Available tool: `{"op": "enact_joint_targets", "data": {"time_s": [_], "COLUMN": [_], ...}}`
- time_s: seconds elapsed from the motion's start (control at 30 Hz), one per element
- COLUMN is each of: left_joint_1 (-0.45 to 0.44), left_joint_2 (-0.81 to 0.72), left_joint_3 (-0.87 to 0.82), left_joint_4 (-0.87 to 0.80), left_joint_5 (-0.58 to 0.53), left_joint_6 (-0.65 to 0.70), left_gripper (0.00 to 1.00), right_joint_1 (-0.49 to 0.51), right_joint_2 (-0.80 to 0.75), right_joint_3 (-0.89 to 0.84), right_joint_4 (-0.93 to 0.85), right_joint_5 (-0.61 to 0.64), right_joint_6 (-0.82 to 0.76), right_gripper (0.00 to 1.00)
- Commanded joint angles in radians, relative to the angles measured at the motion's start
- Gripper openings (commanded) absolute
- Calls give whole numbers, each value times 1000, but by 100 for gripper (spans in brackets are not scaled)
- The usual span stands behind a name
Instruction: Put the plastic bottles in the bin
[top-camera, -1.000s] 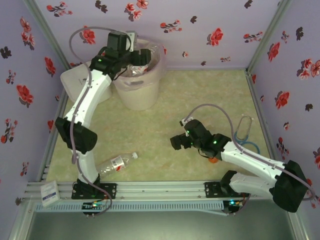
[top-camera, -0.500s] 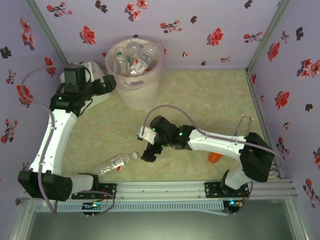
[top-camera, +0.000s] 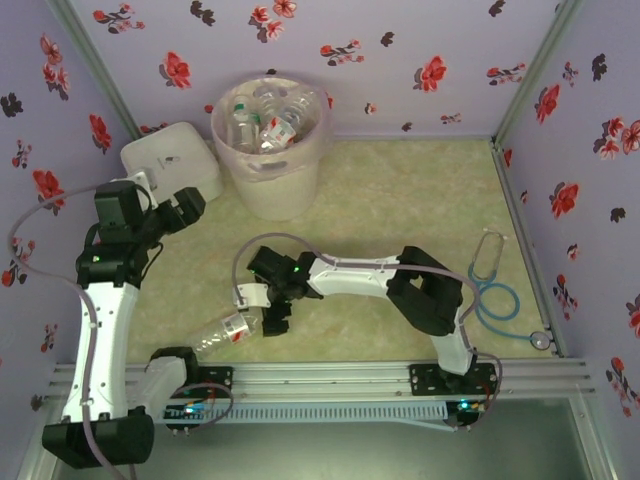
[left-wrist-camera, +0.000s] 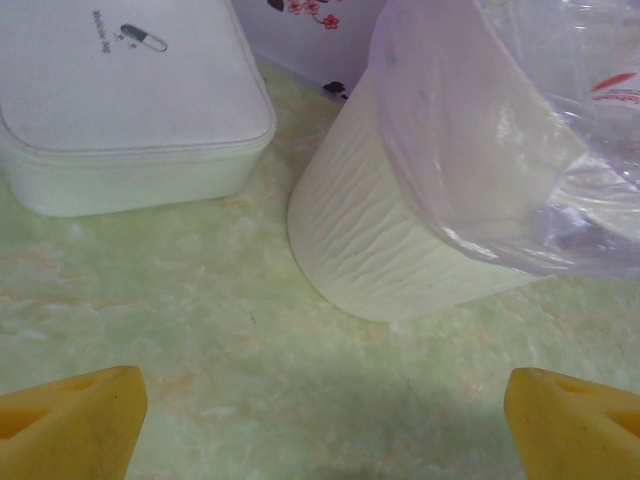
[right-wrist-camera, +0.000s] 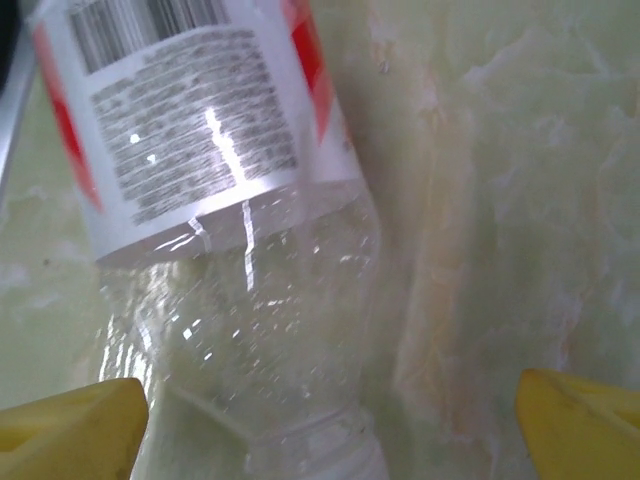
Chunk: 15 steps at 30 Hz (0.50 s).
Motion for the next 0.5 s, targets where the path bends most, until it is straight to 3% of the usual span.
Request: {"op": "enact_joint_targets", "data": {"time_s": [0.0,0.23,0.47], "left_joint_1": [15,22,25], "left_joint_2": [1,6,5], "left_joint_3": [-15,-31,-35], "left_joint_4": [15,40,56], "left_joint_5": [24,33,33], "left_joint_6": [-37,-55,-72], "left_gripper": [92,91,91], "right_joint_1": [7,6,3], "right_joint_2": [36,27,-51], "right_joint_3": [26,-17,-103], "right_joint_4": [8,34,69], "right_joint_5": [-8,-36,-14], "right_joint_6": [-15,19,59], "right_gripper": [89,68,36]}}
